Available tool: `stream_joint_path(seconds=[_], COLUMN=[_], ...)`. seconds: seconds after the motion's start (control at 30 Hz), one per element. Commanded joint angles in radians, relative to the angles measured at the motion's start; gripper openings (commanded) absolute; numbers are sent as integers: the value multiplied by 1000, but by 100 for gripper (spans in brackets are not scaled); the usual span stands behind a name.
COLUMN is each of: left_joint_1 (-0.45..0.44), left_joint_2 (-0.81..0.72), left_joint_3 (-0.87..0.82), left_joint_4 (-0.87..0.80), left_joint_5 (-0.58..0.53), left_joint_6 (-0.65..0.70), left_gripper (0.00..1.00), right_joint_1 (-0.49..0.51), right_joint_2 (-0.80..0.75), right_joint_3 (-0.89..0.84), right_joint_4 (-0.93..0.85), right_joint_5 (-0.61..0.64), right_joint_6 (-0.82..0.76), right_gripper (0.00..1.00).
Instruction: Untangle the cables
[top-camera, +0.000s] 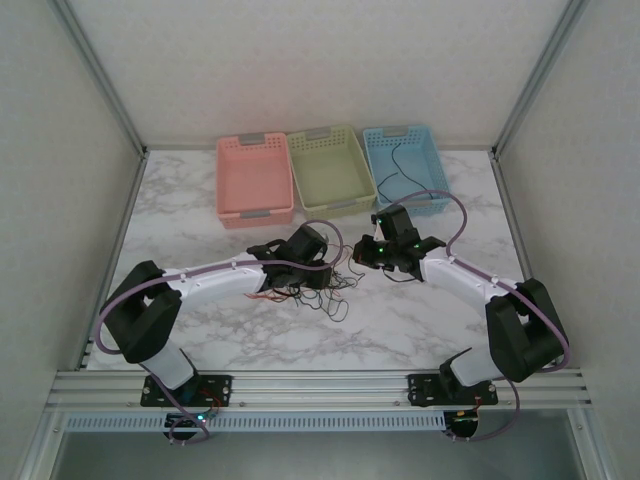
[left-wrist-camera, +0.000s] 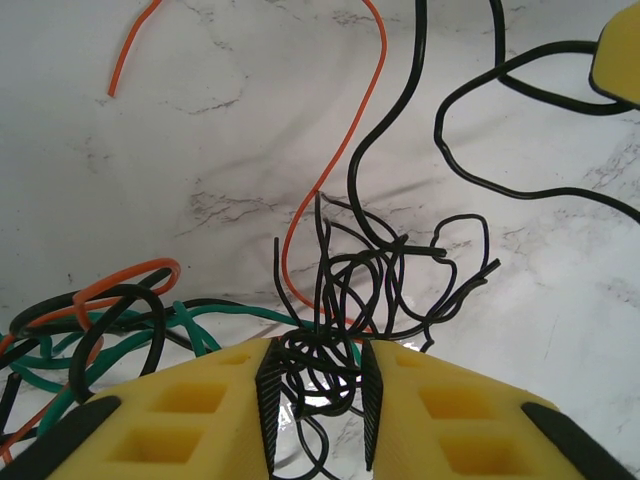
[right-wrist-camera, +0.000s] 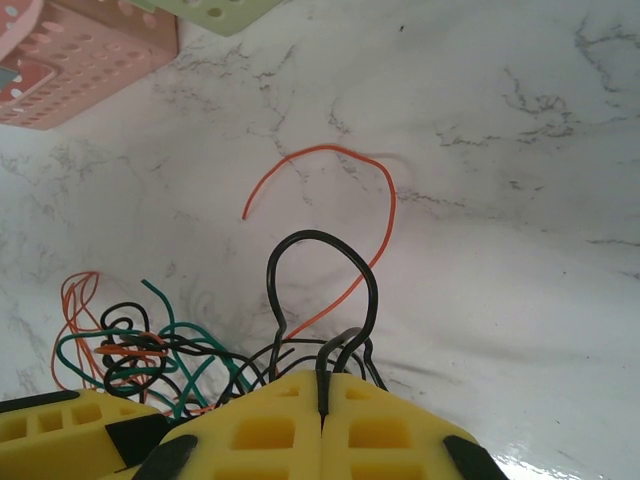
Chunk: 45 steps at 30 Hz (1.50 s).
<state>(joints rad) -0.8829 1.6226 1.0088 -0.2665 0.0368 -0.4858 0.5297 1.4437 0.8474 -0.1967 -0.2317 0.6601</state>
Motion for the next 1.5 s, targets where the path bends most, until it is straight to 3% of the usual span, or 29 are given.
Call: stream_joint_path(seconds=[0.0,0.27,0.53,0.73,0.9,1.2,1.47], left_joint_1=[-7,-7,-8,-20,-32,-33,-33], left_joint_2=[24,24,33,59,79,60,5], left_joint_3=[2,-11,-10,5,13,16,-23], left_joint_4=[11,18,24,28,27,12,-2], left_joint_5=[9,11,12,12,2,-17,-46], left_joint_6=[1,-8,-20,-23,-24,-17,-17], left_gripper=[26,30,51,52,45,19,4], right_joint_1=[-6,-6,-6,-6,-7,-7,-6], right_joint_2=[-12,-13,-10,-6,-12,-19,-43], right_joint_3=[-13,-15,-20,-24,-28,-30,-31], right_joint_4=[17,17,25,32,31,27,4], right_joint_5=[-5,-4,-6,-12,-13,-8,18], right_joint_6=[7,6,7,11,9,4,-7], right_gripper=[0,0,0,0,0,0,0])
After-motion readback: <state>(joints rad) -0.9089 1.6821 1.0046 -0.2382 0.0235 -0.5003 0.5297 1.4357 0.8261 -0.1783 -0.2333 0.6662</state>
